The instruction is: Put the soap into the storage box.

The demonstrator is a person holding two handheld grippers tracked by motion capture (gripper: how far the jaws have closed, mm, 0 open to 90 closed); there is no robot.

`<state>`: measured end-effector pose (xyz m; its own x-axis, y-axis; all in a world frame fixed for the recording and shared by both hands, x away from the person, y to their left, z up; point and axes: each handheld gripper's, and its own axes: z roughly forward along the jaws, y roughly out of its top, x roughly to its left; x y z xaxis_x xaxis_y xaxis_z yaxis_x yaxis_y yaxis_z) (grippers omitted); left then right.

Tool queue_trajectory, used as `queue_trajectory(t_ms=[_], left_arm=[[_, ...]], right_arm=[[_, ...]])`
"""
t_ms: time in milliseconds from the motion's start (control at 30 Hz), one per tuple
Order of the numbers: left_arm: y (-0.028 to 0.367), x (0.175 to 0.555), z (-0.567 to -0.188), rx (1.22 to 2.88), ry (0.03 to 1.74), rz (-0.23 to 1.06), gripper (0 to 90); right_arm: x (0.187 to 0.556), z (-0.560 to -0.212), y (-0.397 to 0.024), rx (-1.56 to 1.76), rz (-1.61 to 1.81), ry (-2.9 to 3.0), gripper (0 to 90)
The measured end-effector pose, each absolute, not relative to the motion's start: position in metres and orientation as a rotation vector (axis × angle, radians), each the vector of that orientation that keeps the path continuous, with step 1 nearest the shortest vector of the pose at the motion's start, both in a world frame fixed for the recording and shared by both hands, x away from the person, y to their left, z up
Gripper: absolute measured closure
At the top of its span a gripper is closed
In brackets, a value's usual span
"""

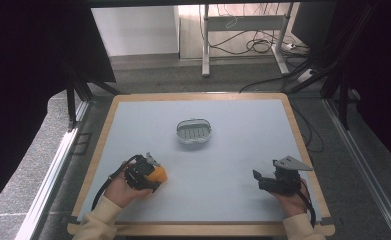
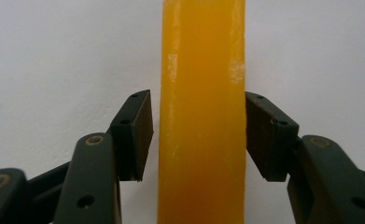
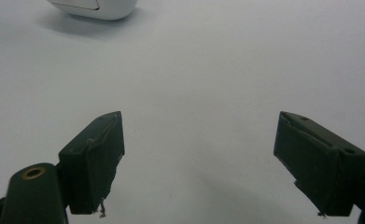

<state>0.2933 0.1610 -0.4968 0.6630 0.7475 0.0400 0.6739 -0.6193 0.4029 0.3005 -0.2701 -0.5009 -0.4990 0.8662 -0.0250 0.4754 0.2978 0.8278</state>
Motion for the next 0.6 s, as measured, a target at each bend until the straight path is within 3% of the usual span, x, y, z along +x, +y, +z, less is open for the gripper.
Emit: queue_trajectory(t_ms=[67, 200, 600], left_arm=[[0.1594, 0.2938, -0.4987, 2.533, 1.127, 0.282, 47.0], [0.1572, 0.2944, -0.5011, 2.559, 1.137, 0.287, 57.3], [0.1602, 0.2952, -0.4981, 2.55, 1.118, 0.237, 62.1]], right_arm=[[0.3009, -0.5014, -0.2696, 1.197, 1.091, 2.099, 16.3], [0.3008, -0.5008, -0.2688, 1.189, 1.088, 2.099, 16.3], [0.3003, -0.5009, -0.2687, 1.189, 1.087, 2.102, 16.3]])
